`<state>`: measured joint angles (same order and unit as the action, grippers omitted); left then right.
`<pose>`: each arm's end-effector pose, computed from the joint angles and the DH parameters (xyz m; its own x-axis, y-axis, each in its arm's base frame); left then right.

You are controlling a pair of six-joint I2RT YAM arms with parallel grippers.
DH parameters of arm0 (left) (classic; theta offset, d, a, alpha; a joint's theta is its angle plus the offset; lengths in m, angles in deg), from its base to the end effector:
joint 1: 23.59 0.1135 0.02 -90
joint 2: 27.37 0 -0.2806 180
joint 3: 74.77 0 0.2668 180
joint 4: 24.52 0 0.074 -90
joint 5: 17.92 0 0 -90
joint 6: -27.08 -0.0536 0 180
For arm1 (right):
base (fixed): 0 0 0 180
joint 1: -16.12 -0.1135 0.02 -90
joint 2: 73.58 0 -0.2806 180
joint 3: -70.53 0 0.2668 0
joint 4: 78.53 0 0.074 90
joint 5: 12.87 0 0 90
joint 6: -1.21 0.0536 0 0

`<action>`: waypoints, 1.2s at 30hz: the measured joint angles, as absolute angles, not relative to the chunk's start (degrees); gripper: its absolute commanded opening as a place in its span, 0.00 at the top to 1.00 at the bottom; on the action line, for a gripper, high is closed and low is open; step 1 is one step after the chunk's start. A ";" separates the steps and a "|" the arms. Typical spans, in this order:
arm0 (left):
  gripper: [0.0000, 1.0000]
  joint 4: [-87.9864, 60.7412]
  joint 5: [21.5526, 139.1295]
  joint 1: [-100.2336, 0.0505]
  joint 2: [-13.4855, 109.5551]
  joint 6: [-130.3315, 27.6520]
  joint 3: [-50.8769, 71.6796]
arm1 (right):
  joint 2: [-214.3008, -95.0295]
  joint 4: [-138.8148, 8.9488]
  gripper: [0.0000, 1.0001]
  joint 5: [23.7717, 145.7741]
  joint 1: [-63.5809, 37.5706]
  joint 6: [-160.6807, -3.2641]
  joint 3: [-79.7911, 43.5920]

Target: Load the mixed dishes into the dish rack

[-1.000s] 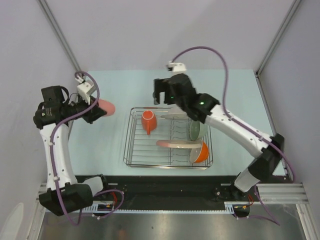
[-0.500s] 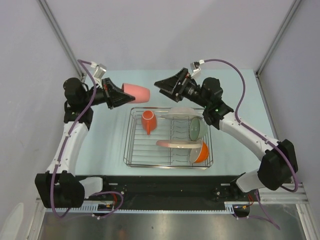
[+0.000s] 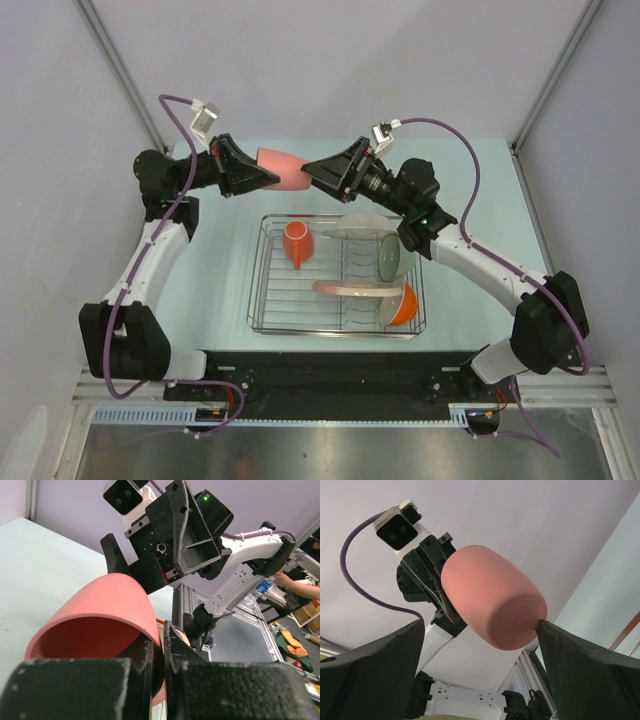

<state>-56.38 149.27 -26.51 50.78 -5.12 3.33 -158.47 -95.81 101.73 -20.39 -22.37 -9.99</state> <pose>0.2991 -0.0676 0.4332 -0.4293 -0.1660 -0.8878 0.8925 0.0728 -0.4452 0.2927 0.2444 0.4001 -0.7229 0.5017 -0.4752 -0.5114 0.0739 0.8561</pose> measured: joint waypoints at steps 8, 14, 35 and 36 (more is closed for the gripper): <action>1.00 -65.60 149.57 -29.59 52.81 3.08 3.77 | -163.45 -102.81 0.00 103.68 -20.96 -19.16 -9.95; 1.00 -66.74 150.40 -31.12 53.82 5.39 3.77 | -167.82 -112.20 0.00 105.97 -22.82 -14.16 -9.95; 0.10 -20.88 148.09 -24.26 52.16 -31.61 11.55 | -160.43 -97.73 1.00 105.23 -20.19 -24.56 -9.34; 0.07 -14.26 147.54 -21.68 52.13 -36.94 12.67 | -158.62 -92.99 1.00 103.98 -19.84 -28.04 -9.71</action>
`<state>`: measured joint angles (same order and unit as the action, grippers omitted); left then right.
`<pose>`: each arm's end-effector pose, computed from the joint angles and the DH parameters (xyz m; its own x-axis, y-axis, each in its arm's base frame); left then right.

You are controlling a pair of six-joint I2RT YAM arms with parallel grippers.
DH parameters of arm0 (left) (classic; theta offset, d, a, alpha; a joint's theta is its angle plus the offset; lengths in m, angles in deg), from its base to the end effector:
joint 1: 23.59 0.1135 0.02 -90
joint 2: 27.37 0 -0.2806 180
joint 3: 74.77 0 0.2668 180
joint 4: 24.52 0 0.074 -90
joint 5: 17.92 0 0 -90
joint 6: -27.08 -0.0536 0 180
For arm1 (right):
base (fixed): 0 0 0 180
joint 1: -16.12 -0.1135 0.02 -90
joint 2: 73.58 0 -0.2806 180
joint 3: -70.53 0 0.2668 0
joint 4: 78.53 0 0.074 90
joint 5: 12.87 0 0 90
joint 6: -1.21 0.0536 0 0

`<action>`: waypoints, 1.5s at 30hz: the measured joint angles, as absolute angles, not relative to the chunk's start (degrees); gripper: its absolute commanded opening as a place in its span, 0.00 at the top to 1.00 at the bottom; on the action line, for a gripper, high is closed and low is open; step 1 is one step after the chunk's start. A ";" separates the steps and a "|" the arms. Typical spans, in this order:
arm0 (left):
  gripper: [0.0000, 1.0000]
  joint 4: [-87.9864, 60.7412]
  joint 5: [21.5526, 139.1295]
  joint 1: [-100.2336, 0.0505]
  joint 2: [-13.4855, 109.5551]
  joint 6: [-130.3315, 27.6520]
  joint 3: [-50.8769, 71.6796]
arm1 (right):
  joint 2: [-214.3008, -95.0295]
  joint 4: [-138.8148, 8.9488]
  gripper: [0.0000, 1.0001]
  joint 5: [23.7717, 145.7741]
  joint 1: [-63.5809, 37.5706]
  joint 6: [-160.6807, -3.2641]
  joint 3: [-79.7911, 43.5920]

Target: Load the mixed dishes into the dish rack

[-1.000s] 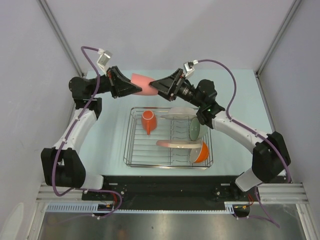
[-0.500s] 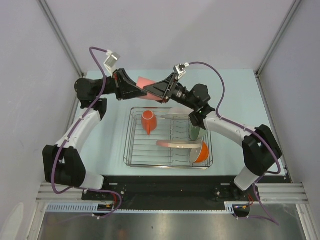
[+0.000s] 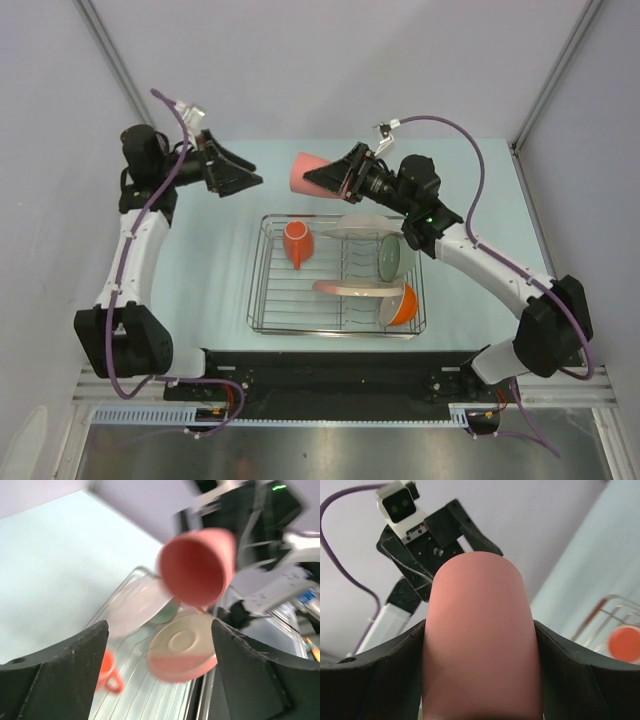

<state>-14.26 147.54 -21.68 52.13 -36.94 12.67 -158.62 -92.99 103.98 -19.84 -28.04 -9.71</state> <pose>0.3220 -0.0412 0.4227 -0.4561 -0.1252 -0.8810 0.8437 0.2539 -0.4729 0.2947 0.2437 0.3912 -0.7052 0.4501 -0.5478 -0.5506 0.1391 0.8231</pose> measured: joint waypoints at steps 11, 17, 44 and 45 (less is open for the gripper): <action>0.05 29.93 133.18 -10.16 54.60 -74.14 8.12 | -169.26 -46.55 1.00 74.96 -44.00 -65.21 -33.12; 0.05 31.57 123.21 -10.23 52.55 -76.94 4.12 | -178.51 -30.28 1.00 63.22 -51.34 -75.57 -38.89; 0.06 16.51 120.96 -10.42 49.05 -69.31 -2.77 | -192.45 -16.67 1.00 58.00 -54.12 -83.57 -46.38; 0.06 16.12 120.98 -10.55 48.72 -68.88 -2.85 | -192.58 -16.60 1.00 58.08 -54.12 -83.73 -46.38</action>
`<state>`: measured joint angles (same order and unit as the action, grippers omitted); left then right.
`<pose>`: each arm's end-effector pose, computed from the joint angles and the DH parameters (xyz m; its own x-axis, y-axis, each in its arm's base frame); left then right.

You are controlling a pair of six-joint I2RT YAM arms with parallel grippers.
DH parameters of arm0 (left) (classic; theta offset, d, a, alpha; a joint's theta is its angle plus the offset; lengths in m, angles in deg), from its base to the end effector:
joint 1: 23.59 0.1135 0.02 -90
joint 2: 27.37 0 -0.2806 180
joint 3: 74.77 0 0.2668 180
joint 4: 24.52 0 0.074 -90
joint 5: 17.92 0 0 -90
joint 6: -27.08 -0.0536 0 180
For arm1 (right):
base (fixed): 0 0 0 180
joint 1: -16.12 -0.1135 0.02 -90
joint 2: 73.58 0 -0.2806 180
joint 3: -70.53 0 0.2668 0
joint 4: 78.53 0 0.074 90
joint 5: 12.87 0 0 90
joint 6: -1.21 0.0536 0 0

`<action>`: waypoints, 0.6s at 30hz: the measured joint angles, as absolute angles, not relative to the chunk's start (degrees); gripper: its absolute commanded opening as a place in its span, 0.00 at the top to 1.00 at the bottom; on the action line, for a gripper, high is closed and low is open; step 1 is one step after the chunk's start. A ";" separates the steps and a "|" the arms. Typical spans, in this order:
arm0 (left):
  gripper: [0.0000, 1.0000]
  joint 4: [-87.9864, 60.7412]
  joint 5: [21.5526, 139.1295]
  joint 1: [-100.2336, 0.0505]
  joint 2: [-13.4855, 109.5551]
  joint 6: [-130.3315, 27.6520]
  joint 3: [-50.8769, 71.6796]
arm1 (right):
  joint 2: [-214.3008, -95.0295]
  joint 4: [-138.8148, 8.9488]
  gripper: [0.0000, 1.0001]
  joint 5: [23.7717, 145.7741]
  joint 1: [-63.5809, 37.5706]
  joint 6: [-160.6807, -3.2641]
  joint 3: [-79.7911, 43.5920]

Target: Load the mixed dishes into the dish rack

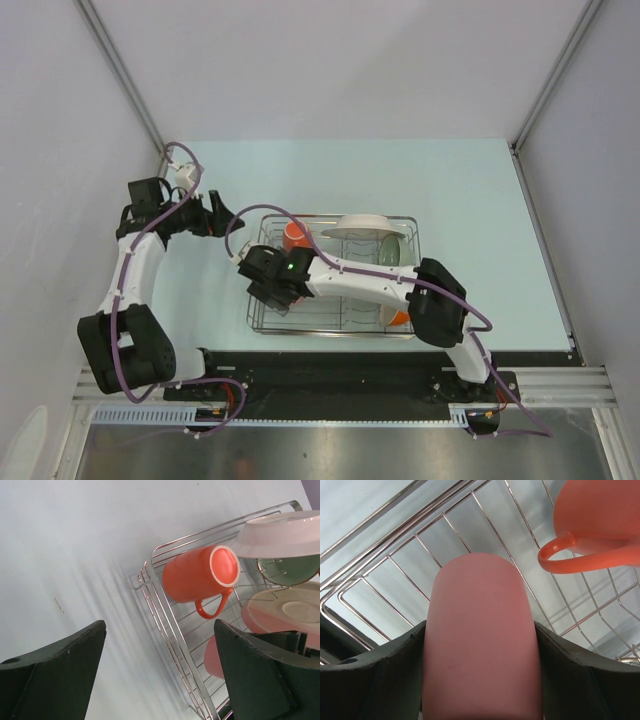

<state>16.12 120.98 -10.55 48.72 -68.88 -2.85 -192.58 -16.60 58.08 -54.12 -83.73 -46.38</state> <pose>0.2976 0.0275 0.2895 -0.6442 -0.0791 -0.7608 0.4418 0.7734 -0.4545 0.1778 0.4433 0.2371 -0.3769 -0.8027 -0.4622 -0.8112 0.5270 -0.2536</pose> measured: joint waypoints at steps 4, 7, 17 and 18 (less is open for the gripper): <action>0.06 15.14 120.66 -11.06 48.59 -68.35 -2.85 | -193.90 -16.51 1.00 58.32 -54.12 -84.56 -46.38; 0.06 15.59 120.11 -11.23 48.96 -68.48 -2.83 | -195.25 -16.47 0.99 58.78 -54.09 -84.78 -46.41; 0.05 16.47 118.69 -11.80 50.14 -69.01 -2.83 | -196.58 -16.34 0.17 59.70 -53.61 -84.99 -47.67; 0.05 16.47 118.69 -11.84 50.14 -69.05 -2.83 | -196.63 -16.36 0.02 59.68 -53.61 -85.02 -47.72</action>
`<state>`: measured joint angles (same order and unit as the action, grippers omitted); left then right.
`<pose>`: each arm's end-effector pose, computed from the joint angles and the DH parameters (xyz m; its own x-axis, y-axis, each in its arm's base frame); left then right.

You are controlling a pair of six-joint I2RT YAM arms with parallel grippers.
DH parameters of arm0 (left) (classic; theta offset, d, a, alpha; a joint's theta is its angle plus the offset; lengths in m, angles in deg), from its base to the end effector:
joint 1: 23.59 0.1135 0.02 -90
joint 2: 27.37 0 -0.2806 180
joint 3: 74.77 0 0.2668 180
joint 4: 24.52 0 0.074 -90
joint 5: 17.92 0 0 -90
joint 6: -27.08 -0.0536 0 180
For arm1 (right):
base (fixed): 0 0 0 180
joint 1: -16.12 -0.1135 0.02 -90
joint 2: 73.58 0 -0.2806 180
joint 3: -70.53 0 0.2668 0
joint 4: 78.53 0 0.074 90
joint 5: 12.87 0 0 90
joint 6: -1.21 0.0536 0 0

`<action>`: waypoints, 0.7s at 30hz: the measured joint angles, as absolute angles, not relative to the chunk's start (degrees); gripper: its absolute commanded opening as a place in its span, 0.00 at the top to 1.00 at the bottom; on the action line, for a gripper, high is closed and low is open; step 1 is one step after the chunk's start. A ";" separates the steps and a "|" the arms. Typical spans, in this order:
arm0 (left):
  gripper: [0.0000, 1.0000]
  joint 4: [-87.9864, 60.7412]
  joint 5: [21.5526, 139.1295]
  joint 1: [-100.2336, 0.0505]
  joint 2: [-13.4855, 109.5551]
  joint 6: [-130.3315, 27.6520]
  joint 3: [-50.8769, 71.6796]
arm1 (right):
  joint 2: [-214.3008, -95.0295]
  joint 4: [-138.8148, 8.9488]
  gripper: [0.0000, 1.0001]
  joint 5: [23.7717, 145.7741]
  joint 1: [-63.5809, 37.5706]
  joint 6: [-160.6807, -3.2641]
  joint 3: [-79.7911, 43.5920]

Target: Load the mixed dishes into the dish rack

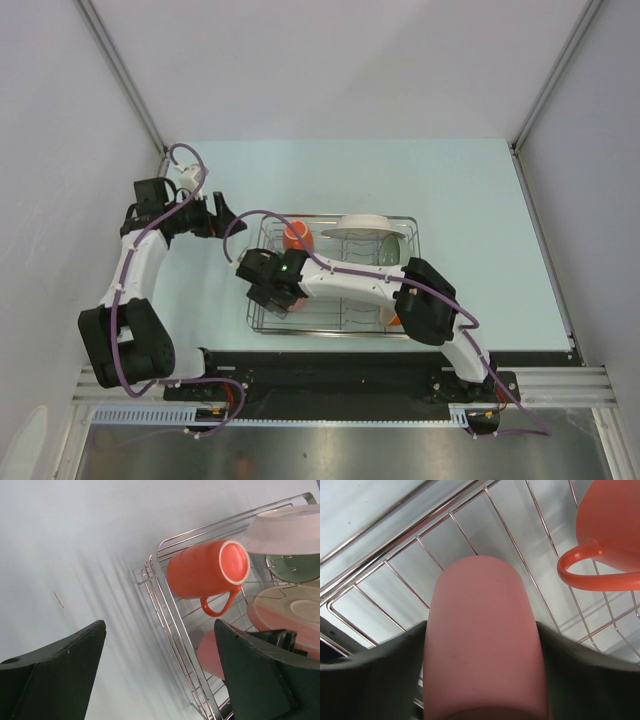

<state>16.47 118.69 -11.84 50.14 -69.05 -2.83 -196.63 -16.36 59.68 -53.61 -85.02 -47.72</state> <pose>0.3027 0.0232 0.2811 -0.6695 -0.0643 -0.7400 0.4232 0.7857 -0.4512 0.1841 0.4521 0.2112 -0.3743 -0.8325 -0.4085 -0.8314 0.4964 -0.2497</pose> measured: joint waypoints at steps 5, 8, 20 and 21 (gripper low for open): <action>0.05 16.64 118.69 -12.15 50.14 -69.88 -2.83 | -196.74 -16.32 0.00 59.59 -53.68 -85.72 -47.74; 0.05 17.02 118.69 -12.52 50.14 -70.56 -2.83 | -196.74 -16.30 0.00 59.57 -53.68 -85.87 -47.85; 0.05 19.53 118.65 -14.51 50.23 -72.53 -2.83 | -196.74 -12.56 0.00 58.96 -54.44 -85.87 -58.17; 0.05 19.55 118.62 -14.64 50.23 -72.53 -2.83 | -196.74 -12.01 0.00 58.67 -54.47 -85.87 -58.76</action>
<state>19.55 118.62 -14.64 50.23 -72.53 -2.83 -196.74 -12.01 58.67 -54.47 -85.87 -58.76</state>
